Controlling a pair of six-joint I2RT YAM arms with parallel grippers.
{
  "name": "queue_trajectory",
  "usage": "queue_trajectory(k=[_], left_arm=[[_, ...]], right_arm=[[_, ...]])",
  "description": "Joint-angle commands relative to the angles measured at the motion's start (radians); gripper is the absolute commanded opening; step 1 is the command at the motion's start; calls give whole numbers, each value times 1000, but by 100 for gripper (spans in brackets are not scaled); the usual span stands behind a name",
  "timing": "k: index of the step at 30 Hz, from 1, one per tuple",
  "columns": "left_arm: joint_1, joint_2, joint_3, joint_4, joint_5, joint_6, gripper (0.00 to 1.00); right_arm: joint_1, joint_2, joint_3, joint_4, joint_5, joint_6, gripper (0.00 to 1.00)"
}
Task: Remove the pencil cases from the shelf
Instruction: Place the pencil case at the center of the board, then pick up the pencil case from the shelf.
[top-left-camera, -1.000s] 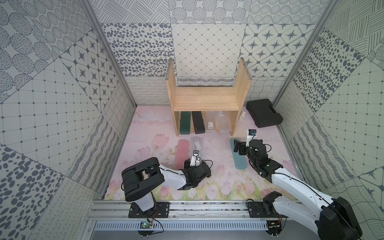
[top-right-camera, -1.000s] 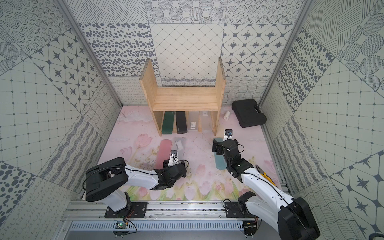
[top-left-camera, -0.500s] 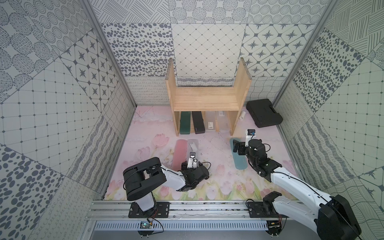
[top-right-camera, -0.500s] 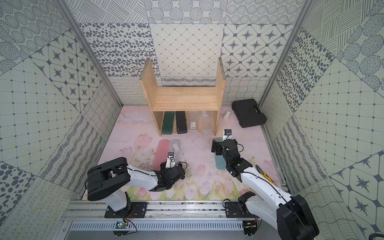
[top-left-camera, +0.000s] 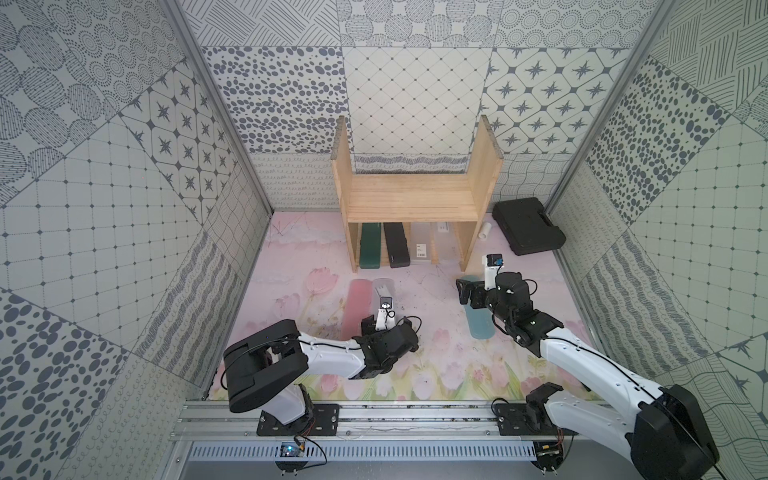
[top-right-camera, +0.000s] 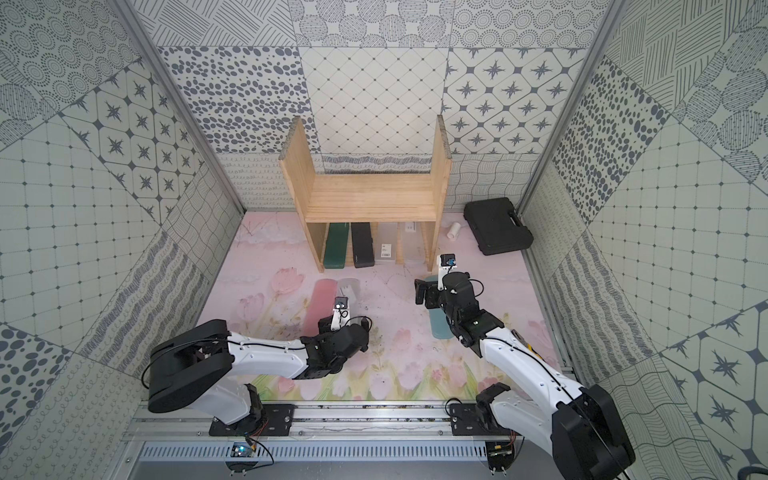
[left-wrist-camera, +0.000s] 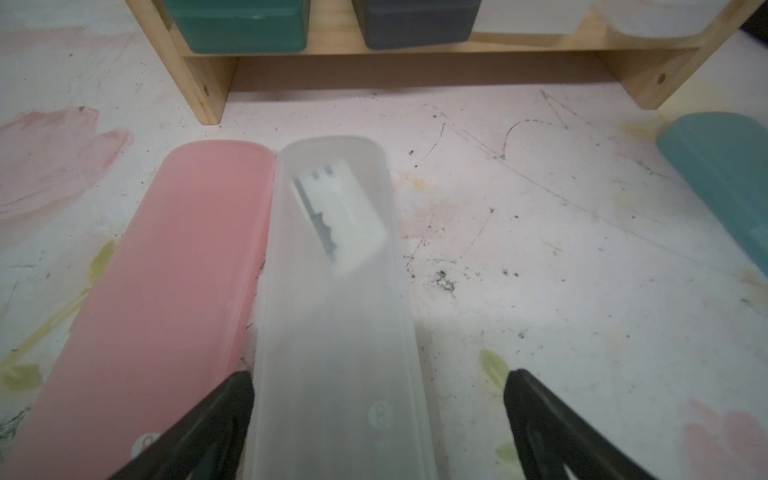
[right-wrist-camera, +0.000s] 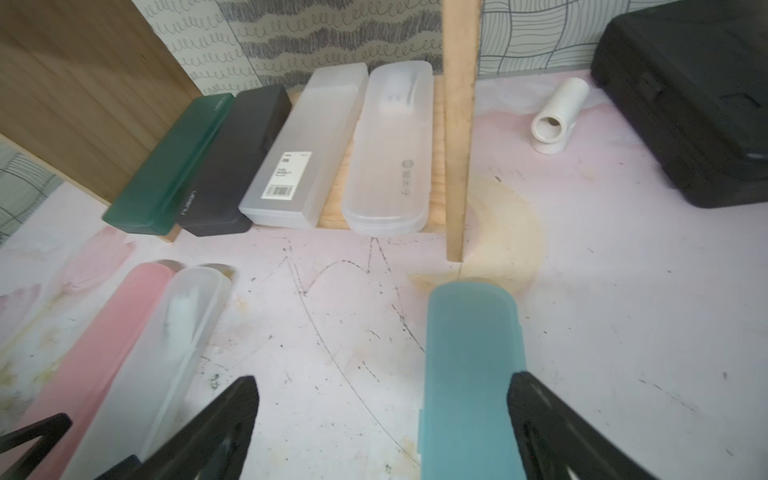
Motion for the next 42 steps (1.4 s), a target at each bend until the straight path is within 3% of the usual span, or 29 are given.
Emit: queue_trajectory(k=[1,7,13,24,42], left_arm=[[11,-113,29,-146,38,56,99],[91,-359,13,-274,142,77,99],[194,-567,-6,-320,291,210,99],[460,-618,-32,-253,615,325,99],[478,-665,-126,-169,583,373,99]], right_arm=[[6,36,87,-51,-97,57,98],[55,162,195,-113,-23,75,98],[85,340,317,-158,91,47,98],[93,564,463,-134,266,-14,96],[58,703,577,-151,296,-19,90]])
